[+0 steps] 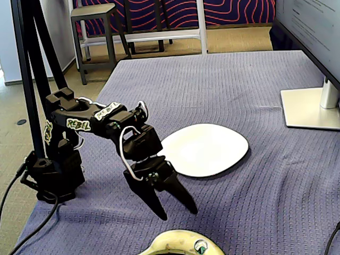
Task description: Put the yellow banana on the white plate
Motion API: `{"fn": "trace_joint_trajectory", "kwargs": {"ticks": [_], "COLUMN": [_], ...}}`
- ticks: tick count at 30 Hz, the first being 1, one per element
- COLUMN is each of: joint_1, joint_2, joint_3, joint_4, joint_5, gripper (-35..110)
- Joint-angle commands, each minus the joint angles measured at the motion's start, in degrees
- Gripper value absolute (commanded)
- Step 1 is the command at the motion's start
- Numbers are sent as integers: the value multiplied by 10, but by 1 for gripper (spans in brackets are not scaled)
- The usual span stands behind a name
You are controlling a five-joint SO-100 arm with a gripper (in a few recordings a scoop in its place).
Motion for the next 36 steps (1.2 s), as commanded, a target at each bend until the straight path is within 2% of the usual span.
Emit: {"fn": "trace_joint_trajectory", "kwargs": {"ticks": [1, 3, 5, 6, 13, 19, 22, 27, 36], "joint_1": [10, 25, 43, 50, 71, 62, 53, 34, 43], "joint_2": [64, 83, 94, 95, 67, 28, 11, -37, -136], "joint_3": [5, 59, 111, 122, 104, 25, -11, -93, -197], "joint_4": [-43, -136, -230, -243, -125, 15, 73, 163, 189], "joint_5": [47, 57, 121, 138, 267, 474, 537, 592, 626], "gripper": [36, 36, 38, 37, 36, 36, 37, 41, 41]}}
